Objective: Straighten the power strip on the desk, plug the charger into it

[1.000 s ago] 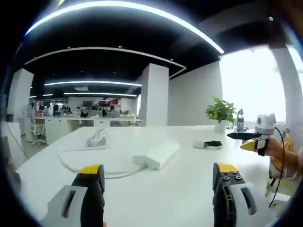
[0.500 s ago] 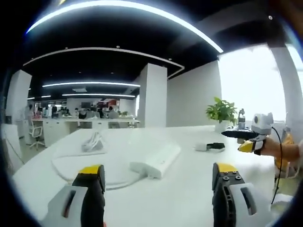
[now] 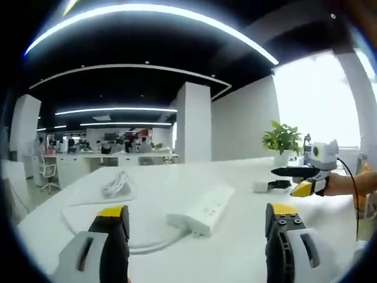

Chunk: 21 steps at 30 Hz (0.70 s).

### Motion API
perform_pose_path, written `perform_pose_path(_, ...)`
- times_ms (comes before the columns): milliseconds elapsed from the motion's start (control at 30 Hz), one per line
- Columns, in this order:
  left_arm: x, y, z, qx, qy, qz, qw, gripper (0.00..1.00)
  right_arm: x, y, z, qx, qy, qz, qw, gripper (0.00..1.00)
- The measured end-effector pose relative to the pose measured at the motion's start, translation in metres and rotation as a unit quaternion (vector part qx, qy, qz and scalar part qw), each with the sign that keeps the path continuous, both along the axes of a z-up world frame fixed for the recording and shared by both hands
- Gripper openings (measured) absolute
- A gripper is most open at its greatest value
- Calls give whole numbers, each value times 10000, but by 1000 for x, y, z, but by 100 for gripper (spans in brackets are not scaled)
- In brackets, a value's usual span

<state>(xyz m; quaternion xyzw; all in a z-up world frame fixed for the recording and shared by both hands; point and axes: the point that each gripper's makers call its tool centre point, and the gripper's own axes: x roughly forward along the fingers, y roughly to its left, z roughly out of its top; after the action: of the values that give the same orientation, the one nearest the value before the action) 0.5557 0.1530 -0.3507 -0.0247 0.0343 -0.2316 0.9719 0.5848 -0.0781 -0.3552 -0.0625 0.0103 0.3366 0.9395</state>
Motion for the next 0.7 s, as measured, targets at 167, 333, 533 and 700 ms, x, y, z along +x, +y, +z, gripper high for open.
perform_pose_path(167, 11, -5, -5, 49, 76, -4, 10000, 98, 14, 6, 1, -88, -1, 106, 9999, 100)
perform_pose_path(333, 23, -8, -11, 91, 64, 48, 9999, 98, 29, 14, 0, -92, 143, 380, 9991, 100)
perform_pose_path(533, 36, -14, -20, 221, 118, 96, 9996, 97, 48, 22, -10, -187, 327, 578, 9976, 100)
perform_pose_path(700, 41, -19, -27, 355, 184, 61, 9992, 96, 60, 31, -25, -389, 510, 770, 9950, 100)
